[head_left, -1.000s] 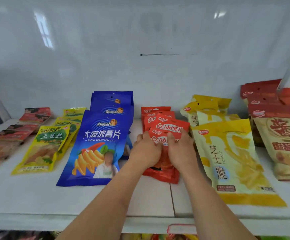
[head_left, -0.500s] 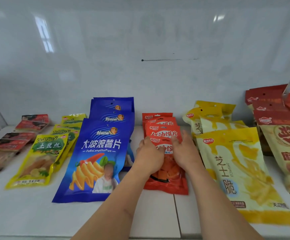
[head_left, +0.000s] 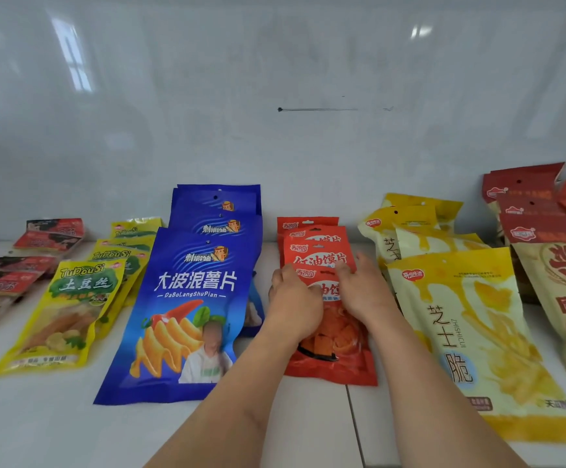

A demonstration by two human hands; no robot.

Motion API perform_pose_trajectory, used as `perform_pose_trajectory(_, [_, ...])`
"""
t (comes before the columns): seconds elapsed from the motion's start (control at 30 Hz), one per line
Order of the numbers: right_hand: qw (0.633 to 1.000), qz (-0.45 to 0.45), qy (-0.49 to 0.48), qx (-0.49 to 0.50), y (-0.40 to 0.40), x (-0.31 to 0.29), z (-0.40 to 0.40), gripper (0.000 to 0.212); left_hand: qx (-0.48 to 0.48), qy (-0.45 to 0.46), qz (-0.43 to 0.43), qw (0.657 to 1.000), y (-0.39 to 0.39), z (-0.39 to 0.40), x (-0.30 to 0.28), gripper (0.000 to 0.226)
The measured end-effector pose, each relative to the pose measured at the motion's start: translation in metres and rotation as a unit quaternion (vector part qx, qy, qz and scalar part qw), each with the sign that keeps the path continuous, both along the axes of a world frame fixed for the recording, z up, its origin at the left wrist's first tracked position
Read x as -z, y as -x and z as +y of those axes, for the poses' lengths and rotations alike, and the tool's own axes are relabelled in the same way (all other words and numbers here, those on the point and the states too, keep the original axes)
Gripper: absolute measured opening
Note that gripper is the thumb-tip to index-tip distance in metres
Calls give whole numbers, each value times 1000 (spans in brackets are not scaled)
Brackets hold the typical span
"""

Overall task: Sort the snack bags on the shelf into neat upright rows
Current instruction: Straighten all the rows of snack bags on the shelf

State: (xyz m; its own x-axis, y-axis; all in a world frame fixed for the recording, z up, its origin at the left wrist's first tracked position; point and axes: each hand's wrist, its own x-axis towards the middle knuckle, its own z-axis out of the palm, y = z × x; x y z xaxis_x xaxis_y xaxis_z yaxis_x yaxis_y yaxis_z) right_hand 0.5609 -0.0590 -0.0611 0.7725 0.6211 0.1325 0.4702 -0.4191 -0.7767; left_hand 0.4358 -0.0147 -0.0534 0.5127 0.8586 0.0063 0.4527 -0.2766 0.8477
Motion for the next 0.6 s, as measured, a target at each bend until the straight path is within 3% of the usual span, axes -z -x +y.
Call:
perform_pose_trajectory(0.13, [1000, -6, 15, 3, -3, 0, 3, 41, 20, -72, 49, 996, 4, -5, 0, 65])
perform_pose_trajectory(0.3, [999, -8, 36, 0, -3, -4, 4, 45, 58, -193, 160, 966, 17, -21, -5, 68])
perform_pose_trajectory(0.43, [998, -21, 63, -18, -8, -18, 13, 49, 87, -200, 213, 952, 20, -26, -2, 74])
perform_pose_trajectory(0.6, [987, -49, 154, -28, -12, -40, 28, 56, 63, -210, 205, 954, 16, -24, -1, 73])
